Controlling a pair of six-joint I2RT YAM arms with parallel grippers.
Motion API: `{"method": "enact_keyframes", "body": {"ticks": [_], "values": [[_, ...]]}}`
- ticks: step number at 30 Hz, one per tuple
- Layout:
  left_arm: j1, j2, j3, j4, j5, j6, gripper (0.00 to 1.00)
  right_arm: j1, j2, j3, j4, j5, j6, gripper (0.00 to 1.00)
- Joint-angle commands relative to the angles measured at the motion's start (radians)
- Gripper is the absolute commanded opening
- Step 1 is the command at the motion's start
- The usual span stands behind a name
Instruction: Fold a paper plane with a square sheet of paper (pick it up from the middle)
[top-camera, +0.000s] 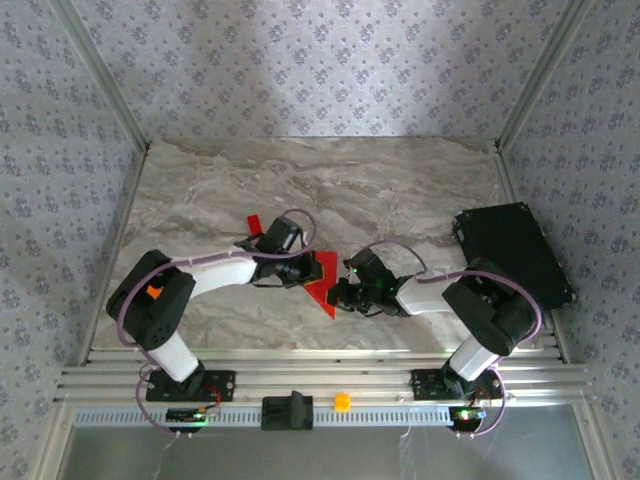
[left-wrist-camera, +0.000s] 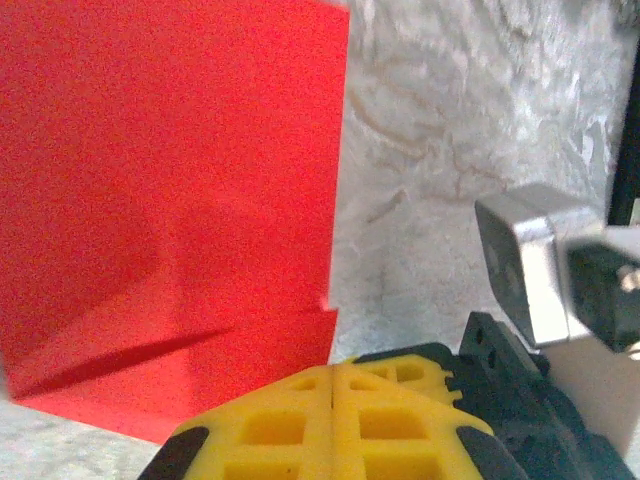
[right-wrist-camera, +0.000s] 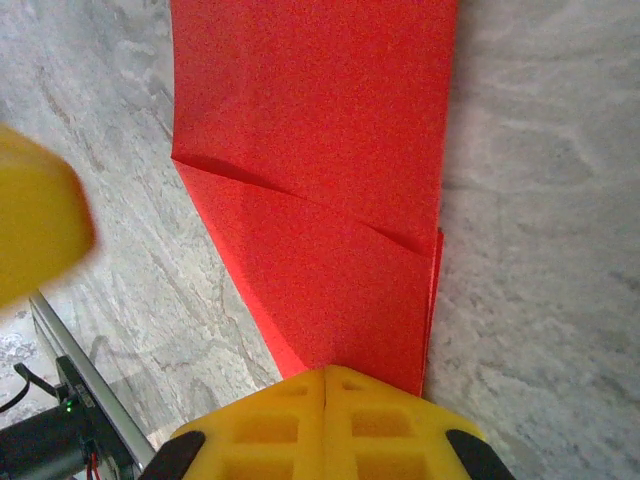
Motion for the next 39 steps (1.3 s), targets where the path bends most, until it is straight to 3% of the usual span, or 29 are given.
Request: {"method": "enact_keyframes", "body": {"ticks": [1,10,18,21,26,30,36,39], "values": [[-0.003,0.043,-0.057,0.075,0.030,-0.059,0.04,0.008,0.038,-0.044,-0.102,0.045,0.009,0.02],[0.130,0.059,-0.151,0.107,0.042,-0.015,0.04,-0.009,0.014,-0.087,-0.091,0.032,-0.026,0.02],[0.211,-0.022,-0.127,0.028,0.052,0.015,0.04,-0.059,0.006,-0.057,-0.183,-0.041,-0.208,0.03],[0.202,-0.075,-0.123,0.018,0.050,0.002,0.04,-0.067,0.002,0.021,-0.315,-0.090,-0.382,0.04],[0.188,-0.147,-0.122,-0.030,0.010,0.007,0.09,-0.080,0.017,0.212,-0.646,-0.045,-0.613,0.06],[0.188,-0.167,-0.129,-0.048,0.003,0.009,0.14,-0.101,-0.088,0.229,-0.549,-0.128,-0.560,0.13],[0.226,-0.164,-0.158,0.025,0.085,-0.018,0.23,-0.195,-0.357,0.070,-0.378,0.048,-0.358,0.29],[0.241,-0.149,-0.155,0.047,0.109,-0.019,0.34,-0.254,-0.454,-0.045,-0.297,0.069,-0.260,0.40]]}}
